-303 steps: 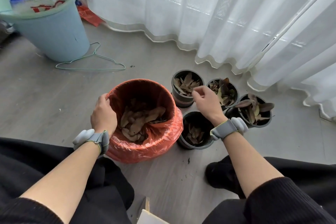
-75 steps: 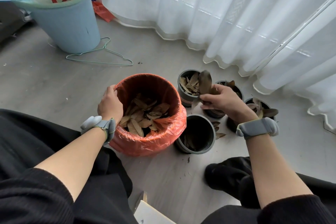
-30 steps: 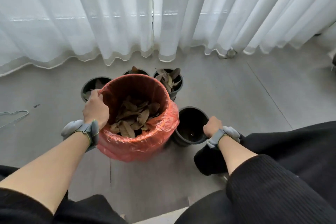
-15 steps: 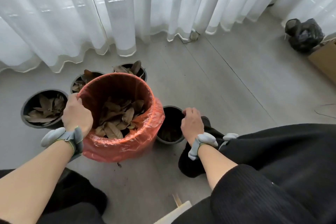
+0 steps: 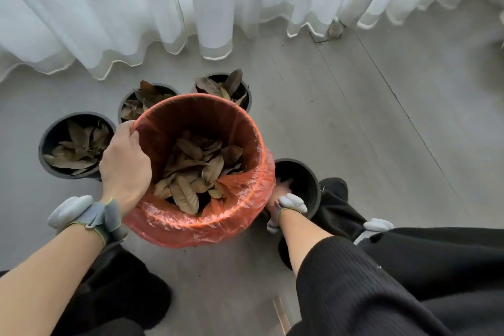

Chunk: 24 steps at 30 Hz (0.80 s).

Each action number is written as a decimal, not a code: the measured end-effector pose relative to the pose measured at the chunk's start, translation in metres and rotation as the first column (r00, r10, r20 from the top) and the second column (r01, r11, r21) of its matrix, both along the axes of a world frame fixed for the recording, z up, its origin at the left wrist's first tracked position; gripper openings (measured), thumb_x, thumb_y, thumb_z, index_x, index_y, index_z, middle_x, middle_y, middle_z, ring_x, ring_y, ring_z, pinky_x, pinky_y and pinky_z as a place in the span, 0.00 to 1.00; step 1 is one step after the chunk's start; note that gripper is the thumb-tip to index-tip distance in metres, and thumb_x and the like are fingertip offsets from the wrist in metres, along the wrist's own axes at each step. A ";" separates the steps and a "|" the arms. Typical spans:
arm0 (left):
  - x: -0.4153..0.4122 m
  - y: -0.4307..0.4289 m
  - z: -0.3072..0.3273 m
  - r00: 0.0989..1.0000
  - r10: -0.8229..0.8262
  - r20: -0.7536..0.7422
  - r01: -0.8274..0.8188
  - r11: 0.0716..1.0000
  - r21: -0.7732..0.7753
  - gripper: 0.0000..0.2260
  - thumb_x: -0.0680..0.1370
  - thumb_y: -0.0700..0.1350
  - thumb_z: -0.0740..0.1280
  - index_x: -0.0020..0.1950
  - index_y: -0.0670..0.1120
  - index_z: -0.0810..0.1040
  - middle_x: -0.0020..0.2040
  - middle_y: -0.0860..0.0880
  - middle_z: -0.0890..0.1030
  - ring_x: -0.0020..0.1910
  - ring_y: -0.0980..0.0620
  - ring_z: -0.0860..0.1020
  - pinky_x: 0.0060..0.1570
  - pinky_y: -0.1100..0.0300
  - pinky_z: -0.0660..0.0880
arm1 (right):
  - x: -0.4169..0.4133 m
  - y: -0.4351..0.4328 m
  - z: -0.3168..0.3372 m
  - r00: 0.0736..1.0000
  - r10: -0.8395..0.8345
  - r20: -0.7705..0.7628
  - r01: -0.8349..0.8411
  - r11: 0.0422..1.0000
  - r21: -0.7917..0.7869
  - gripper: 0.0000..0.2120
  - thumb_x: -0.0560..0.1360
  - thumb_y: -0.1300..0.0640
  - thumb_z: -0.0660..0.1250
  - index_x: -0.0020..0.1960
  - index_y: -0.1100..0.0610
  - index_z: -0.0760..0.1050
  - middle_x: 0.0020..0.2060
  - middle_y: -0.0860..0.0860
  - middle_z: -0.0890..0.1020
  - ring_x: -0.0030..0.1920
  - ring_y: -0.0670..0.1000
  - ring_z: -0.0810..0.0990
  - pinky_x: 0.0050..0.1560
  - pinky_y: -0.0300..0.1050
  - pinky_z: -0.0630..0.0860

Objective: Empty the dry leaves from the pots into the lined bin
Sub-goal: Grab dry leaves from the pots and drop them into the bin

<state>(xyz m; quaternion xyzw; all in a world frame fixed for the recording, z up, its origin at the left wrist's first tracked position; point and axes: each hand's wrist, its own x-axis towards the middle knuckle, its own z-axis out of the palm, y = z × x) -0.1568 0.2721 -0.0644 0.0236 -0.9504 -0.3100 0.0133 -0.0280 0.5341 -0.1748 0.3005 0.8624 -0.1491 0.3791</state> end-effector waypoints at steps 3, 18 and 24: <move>0.002 -0.006 -0.006 1.000 0.004 -0.008 -0.004 1.000 -0.020 0.10 0.84 0.46 0.52 0.61 0.51 0.69 0.52 0.41 0.79 0.50 0.35 0.75 0.45 0.49 0.64 | -0.002 -0.003 -0.008 0.999 0.040 -0.022 -0.041 0.999 -0.022 0.38 0.76 0.53 0.69 0.78 0.61 0.52 0.74 0.57 0.63 0.73 0.55 0.67 0.71 0.43 0.65; 0.010 0.001 0.000 0.998 0.018 0.064 -0.020 0.999 0.028 0.12 0.83 0.45 0.52 0.63 0.48 0.69 0.55 0.37 0.78 0.54 0.32 0.75 0.53 0.44 0.69 | 0.022 0.004 0.073 0.839 -0.422 -0.344 0.381 0.906 -0.181 0.09 0.72 0.51 0.70 0.48 0.55 0.76 0.51 0.55 0.83 0.54 0.57 0.80 0.45 0.41 0.69; 0.010 0.001 0.007 0.995 0.004 0.102 -0.008 0.999 0.033 0.12 0.83 0.44 0.52 0.64 0.46 0.69 0.58 0.37 0.77 0.55 0.31 0.74 0.54 0.43 0.68 | 0.029 0.007 0.135 0.670 -0.533 -0.517 0.443 0.845 -0.298 0.07 0.71 0.56 0.70 0.43 0.56 0.73 0.45 0.55 0.82 0.53 0.59 0.80 0.51 0.48 0.75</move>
